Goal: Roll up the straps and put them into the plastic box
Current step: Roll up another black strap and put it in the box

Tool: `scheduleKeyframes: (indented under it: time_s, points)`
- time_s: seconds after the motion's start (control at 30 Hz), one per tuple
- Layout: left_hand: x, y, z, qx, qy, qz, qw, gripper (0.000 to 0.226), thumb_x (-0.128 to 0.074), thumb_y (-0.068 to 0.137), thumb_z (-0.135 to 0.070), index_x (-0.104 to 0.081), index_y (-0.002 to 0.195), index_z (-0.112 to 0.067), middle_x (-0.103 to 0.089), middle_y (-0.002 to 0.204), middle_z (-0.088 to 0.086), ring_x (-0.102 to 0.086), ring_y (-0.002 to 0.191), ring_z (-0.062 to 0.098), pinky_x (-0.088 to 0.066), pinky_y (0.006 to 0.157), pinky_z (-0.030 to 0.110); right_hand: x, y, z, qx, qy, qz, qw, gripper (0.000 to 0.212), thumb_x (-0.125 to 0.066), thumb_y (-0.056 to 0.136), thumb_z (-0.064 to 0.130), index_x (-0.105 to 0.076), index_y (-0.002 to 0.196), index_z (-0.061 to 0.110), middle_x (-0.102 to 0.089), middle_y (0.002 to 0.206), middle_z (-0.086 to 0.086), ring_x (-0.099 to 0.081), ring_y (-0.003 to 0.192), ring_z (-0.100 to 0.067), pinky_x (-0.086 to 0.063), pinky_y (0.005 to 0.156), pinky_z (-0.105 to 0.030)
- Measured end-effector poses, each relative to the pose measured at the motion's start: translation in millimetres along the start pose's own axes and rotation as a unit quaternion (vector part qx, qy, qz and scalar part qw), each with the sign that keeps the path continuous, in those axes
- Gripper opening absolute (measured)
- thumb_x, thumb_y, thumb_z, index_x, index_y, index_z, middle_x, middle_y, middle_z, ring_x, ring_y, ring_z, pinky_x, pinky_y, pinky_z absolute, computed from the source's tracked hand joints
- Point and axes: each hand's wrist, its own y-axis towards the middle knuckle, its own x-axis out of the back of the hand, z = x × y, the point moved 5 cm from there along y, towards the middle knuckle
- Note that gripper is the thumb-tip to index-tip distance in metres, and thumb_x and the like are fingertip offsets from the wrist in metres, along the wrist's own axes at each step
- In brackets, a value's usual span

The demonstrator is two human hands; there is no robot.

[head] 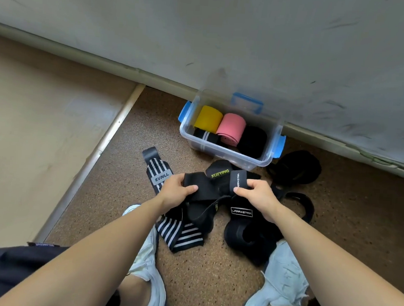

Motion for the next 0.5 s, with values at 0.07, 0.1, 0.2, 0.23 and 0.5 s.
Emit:
scheduleKeyframes:
  time_s: [0.07,0.1,0.2,0.23,0.5]
  points:
    - [14,-3,-8,0.003,-0.059,-0.039,0.997,0.015,-0.065,0.098,-0.003,-0.069,0.102,-0.017,-0.077,0.1,0.004,-0.075,0.093,0.02,-0.061,0.083,0.03,7,0,9,0.007,0.012,-0.012,1.0,0.01,-0.078,0.089,0.019,-0.08,0.099,0.018,-0.08,0.095,0.001,-0.075,0.098,-0.019,-0.057,0.095,-0.037]
    - [24,-4,-12,0.005,-0.078,-0.065,0.995,0.015,-0.064,0.098,-0.002,-0.068,0.101,-0.017,-0.076,0.1,0.005,-0.074,0.091,0.019,-0.061,0.082,0.031,10,1,12,0.008,0.008,-0.015,1.0,0.012,-0.079,0.088,0.021,-0.081,0.099,0.017,-0.081,0.095,0.001,-0.075,0.098,-0.019,-0.057,0.096,-0.038]
    - [49,-4,-22,0.009,-0.094,-0.101,0.99,0.008,-0.068,0.096,-0.005,-0.068,0.1,-0.012,-0.075,0.097,0.009,-0.073,0.089,0.025,-0.061,0.07,0.03,22,-4,22,-0.001,-0.029,-0.02,0.999,0.023,-0.083,0.084,0.031,-0.081,0.082,0.009,-0.078,0.085,-0.004,-0.071,0.082,-0.019,-0.053,0.08,-0.035]
    - [54,-4,-27,0.002,-0.077,-0.102,0.992,0.008,-0.072,0.094,-0.006,-0.069,0.1,-0.01,-0.076,0.097,0.01,-0.074,0.091,0.028,-0.062,0.071,0.032,26,-6,26,-0.001,-0.039,-0.02,0.999,0.031,-0.083,0.083,0.035,-0.076,0.072,0.006,-0.072,0.076,-0.006,-0.063,0.072,-0.019,-0.047,0.072,-0.034]
    - [23,-24,-104,-0.18,0.225,-0.061,0.956,0.049,-0.081,0.084,-0.037,-0.061,0.128,-0.033,-0.064,0.092,-0.005,-0.06,0.085,0.015,-0.055,0.082,0.042,38,-32,81,0.071,-0.096,0.015,0.993,0.013,-0.081,0.084,0.014,-0.078,0.072,0.012,-0.07,0.066,0.003,-0.062,0.061,-0.01,-0.051,0.055,-0.022]
